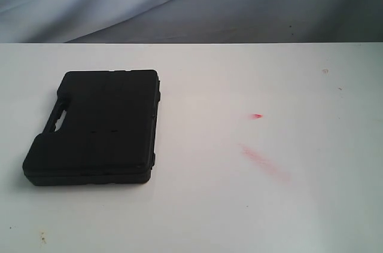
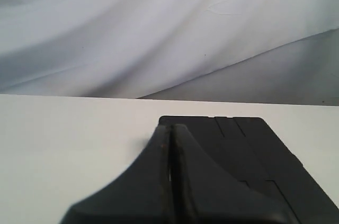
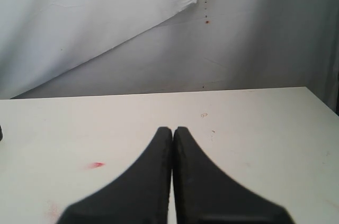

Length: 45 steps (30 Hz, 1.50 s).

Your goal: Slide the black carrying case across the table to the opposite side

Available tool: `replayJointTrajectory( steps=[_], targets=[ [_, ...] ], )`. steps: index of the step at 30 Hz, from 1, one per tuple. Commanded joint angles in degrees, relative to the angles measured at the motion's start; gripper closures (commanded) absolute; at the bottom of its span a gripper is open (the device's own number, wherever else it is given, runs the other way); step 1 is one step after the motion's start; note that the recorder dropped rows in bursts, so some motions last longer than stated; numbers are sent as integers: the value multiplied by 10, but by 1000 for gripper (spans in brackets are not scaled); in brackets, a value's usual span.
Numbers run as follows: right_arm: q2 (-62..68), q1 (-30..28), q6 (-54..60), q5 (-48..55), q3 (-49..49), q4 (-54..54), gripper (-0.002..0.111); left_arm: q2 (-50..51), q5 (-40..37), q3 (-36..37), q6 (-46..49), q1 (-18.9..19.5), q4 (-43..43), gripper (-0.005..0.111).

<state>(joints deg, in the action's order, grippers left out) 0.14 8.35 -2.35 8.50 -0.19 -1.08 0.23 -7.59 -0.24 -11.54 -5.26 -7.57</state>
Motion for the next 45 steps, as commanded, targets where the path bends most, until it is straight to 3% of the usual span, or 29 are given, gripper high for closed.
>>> replayJointTrajectory(
  steps=[1, 6, 12, 45],
  targets=[
    [-1, -4, 4, -7, 2, -1, 108, -2, 0, 2, -1, -34, 11, 106],
    [-1, -4, 4, -7, 2, -1, 108, -2, -2, 2, 3, -50, 30, 106],
    [-1, -4, 4, -7, 2, -1, 108, -2, -3, 2, 111, -50, 91, 106],
    [-1, -4, 4, -7, 2, -1, 108, -2, 0, 2, 115, -50, 84, 106]
  ],
)
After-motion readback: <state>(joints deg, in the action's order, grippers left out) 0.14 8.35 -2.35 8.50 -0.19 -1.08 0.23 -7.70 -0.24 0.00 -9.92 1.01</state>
